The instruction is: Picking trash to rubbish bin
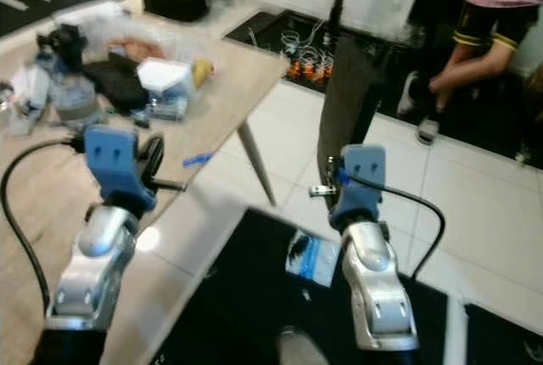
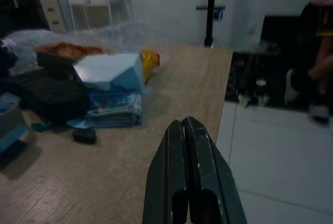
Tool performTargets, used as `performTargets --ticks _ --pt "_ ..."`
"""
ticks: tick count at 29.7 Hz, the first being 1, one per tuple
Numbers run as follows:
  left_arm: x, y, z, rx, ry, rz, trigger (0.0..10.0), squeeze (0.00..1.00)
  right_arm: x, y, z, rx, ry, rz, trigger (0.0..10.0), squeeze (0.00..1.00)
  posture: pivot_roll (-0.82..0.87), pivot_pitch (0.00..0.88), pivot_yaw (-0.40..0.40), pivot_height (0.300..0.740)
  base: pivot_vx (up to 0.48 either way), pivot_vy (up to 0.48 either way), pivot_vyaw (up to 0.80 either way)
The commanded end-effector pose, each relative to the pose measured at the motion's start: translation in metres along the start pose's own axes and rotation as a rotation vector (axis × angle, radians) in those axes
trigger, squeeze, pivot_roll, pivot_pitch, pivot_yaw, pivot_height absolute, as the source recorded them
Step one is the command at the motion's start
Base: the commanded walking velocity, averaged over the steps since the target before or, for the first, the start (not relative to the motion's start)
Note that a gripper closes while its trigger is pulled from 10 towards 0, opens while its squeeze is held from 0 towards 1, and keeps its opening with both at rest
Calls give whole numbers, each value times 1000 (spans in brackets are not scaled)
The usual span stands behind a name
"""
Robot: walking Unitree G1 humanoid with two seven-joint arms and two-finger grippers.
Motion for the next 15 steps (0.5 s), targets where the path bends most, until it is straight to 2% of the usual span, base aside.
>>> performTargets --ticks 1,15 --pt "-2 -1 3 -16 -2 -8 10000 0 -1 2 5 -15 10 2 10000 0 -12 33 -12 740 0 0 -644" --pt "-1 -2 2 -13 3 -6 10000 0 -1 3 6 -18 7 0 10000 0 -15 40 -12 740 0 0 -654"
Point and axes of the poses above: a point about 5 cm out from each wrist's last joint towards the gripper, its own y axis pointing back from the gripper into the wrist, its own x axis along the axis of the wrist's last joint, z = x × y, the point moved 2 cm from there along -y, pointing out of the wrist towards the gripper, and after that the axes turned 7 degrees about y, right-handed, at the moved point
